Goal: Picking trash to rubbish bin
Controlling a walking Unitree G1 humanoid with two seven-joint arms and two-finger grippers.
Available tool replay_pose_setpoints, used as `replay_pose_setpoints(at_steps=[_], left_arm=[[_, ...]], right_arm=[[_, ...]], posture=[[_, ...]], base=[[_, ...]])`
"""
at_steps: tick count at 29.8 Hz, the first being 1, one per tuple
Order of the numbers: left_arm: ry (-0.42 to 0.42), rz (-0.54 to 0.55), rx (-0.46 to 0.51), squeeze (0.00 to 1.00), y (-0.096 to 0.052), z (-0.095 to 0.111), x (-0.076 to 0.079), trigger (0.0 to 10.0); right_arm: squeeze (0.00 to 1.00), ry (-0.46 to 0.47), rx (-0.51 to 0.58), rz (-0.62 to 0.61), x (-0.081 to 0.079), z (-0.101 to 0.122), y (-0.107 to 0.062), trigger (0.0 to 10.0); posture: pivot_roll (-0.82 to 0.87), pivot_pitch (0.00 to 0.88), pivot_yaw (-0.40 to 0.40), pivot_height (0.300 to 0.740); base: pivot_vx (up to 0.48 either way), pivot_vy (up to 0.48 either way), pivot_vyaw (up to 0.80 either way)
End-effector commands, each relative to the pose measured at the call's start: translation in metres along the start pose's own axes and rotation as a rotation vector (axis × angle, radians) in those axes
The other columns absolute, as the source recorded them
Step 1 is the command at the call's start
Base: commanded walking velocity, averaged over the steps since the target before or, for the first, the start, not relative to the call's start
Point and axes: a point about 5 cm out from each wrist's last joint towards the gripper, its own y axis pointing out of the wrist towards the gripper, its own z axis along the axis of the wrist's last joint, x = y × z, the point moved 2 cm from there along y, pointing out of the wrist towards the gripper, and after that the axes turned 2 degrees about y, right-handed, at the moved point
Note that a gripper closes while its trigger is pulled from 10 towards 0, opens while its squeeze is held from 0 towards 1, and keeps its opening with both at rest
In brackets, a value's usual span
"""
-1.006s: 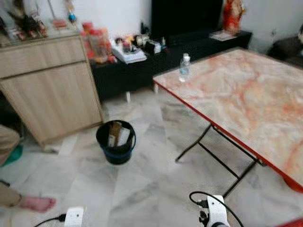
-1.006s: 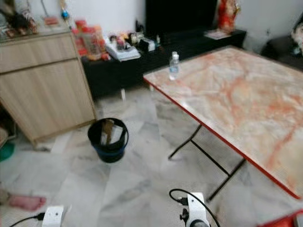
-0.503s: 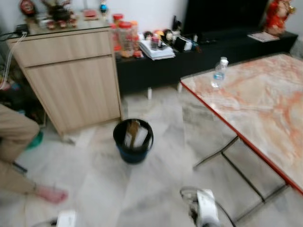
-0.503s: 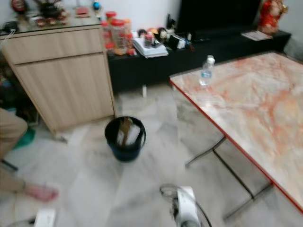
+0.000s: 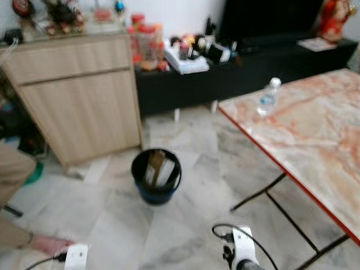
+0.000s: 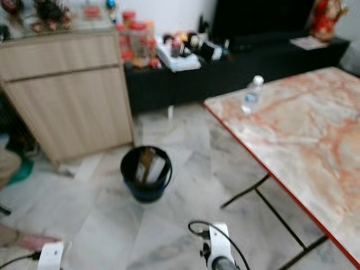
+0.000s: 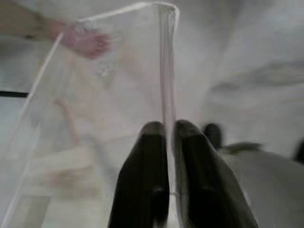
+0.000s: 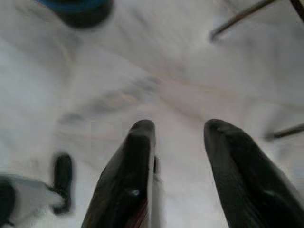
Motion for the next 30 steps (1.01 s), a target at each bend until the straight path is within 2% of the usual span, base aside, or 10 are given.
replay_pose_setpoints(at_steps=[1,14,22,30], left_arm=[[0.019,0.025,-0.029,0.00,-0.0014,-0.0090,-0.0121,10.0],[0.021,0.020,-0.026,0.00,-0.0023,-0.0121,-0.0091,10.0],[0.021,0.017,-0.027,0.00,-0.0028,-0.0140,-0.0087,10.0],[0.021,0.010,-0.015,0.00,-0.0011,-0.0063,-0.0051,10.0]], right_arm=[[0.00,0.002,0.033,0.026,-0.0118,0.0121,0.0024,10.0],[0.00,-0.004,0.031,0.023,-0.0092,0.0126,0.0025,10.0],[0.00,-0.003,0.033,0.024,-0.0097,0.0139,0.0028,10.0],[0.00,0.020,0.031,0.021,-0.0082,0.0134,0.0027,10.0]], posture=[[0.05,0.057,-0.047,0.740],[0.05,0.050,-0.051,0.740],[0.05,0.038,-0.050,0.740],[0.05,0.030,-0.050,0.740]], base=[[0.311,0.000,0.54],[0.333,0.000,0.08],[0.325,0.000,0.48],[0.358,0.000,0.00]])
